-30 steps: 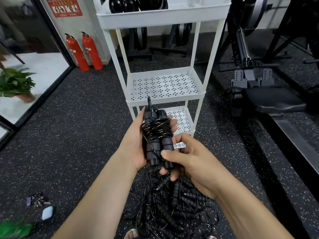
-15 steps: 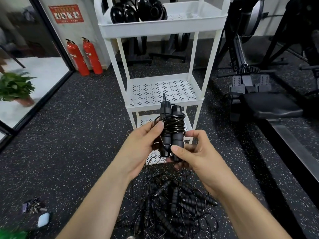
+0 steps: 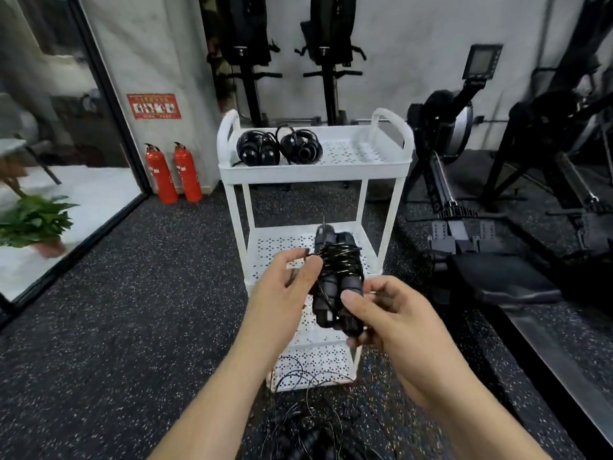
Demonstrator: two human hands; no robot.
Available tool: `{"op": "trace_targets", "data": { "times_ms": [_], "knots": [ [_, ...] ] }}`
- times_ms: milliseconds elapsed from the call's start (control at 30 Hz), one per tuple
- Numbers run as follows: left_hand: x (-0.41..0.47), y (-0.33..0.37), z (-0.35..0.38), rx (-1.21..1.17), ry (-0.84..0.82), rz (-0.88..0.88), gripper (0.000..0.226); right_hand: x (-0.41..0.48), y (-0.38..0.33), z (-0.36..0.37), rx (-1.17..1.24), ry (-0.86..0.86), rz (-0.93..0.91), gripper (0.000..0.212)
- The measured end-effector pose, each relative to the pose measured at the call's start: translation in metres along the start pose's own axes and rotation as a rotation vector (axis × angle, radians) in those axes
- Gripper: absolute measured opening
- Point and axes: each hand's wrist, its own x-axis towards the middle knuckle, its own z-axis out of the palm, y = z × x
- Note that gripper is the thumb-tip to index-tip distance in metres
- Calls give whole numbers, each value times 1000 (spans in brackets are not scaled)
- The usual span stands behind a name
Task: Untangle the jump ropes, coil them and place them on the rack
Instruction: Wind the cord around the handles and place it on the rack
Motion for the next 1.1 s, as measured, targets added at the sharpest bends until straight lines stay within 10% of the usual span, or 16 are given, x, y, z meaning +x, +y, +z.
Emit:
{"op": "trace_targets", "data": {
  "times_ms": [400, 833, 1100],
  "knots": [
    [125, 133, -59, 605, 247, 574, 22, 117, -195, 10, -141, 53, -230, 26],
    [203, 116, -74, 1055, -11, 343, 34, 216, -192, 27, -691, 131, -77, 10],
    [198, 112, -71, 994, -2, 342, 32, 218, -185, 23, -1408, 62, -220, 49]
  ]
}}
